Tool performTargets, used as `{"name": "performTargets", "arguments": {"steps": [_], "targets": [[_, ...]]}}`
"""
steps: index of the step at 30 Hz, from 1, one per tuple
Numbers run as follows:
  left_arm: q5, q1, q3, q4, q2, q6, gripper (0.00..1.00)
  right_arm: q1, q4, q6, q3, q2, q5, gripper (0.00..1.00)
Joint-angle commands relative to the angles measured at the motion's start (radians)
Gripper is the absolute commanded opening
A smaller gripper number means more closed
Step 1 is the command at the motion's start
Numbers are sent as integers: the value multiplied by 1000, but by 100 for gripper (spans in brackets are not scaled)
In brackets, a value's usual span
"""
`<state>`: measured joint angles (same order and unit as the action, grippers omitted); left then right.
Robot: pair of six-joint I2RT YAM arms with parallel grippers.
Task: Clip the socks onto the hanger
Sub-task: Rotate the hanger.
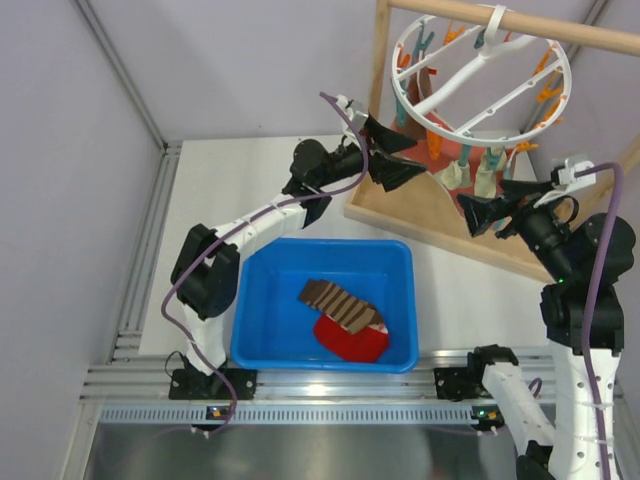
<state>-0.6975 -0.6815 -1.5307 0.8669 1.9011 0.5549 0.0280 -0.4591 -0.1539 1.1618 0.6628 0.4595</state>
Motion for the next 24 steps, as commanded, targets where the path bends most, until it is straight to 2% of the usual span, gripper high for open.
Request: {"name": "performTargets", "arguments": {"steps": [1,3,10,14,18,24], "targets": [[53,-3,-101,142,47,60,91,36,88,-81,35,26,-66,96],[56,-9,-115,149,64,57,91,46,135,-119,27,55,-110,90],[67,-18,-97,162,59,20,92,56,287,-255,-7,153,-191,83],[67,-18,-95,158,56,10,92,56,338,-234,-30,198,-266,76],[70,-18,-100,150,55,-1,92,56,362,-190,-28,222,-375,60],[66,-18,-106,142,61,-23,93,58,392,-150,-21,225,-455,54]]}}
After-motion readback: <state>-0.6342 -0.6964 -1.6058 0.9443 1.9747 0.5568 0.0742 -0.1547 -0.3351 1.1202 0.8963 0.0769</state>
